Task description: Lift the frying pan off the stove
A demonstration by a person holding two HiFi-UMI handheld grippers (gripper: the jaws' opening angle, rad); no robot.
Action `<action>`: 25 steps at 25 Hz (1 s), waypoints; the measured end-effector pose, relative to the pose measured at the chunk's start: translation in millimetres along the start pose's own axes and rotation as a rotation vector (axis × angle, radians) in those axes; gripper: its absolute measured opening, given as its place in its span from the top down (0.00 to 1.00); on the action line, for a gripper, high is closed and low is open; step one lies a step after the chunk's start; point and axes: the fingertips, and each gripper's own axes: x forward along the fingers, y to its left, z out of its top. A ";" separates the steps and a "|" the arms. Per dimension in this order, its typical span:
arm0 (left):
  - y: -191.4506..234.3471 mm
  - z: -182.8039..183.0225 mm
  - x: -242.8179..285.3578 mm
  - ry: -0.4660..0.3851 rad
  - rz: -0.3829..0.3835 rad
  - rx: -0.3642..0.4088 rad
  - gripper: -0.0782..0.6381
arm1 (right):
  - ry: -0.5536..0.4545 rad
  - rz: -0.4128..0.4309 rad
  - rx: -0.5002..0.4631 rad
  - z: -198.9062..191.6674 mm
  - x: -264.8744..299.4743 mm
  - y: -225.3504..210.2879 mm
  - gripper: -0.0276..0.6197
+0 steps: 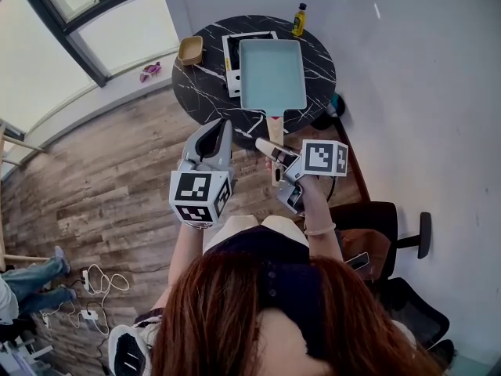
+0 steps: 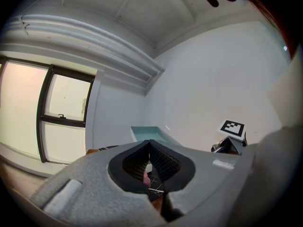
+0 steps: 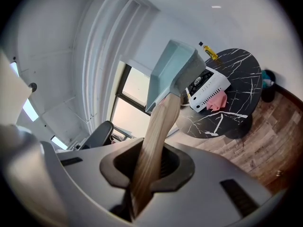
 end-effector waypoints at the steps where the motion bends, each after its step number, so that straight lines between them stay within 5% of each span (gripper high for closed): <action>1: -0.1 1.2 0.8 0.000 0.001 -0.002 0.87 | 0.001 0.002 0.000 1.2 -0.6 1.4 0.86; 10: -10.4 9.2 12.3 0.013 0.032 -0.017 0.87 | 0.037 0.013 -0.005 10.5 -13.7 6.5 0.86; 25: -115.1 -8.6 -54.2 0.003 0.108 0.005 0.87 | 0.069 0.067 -0.058 -54.4 -122.3 9.6 0.86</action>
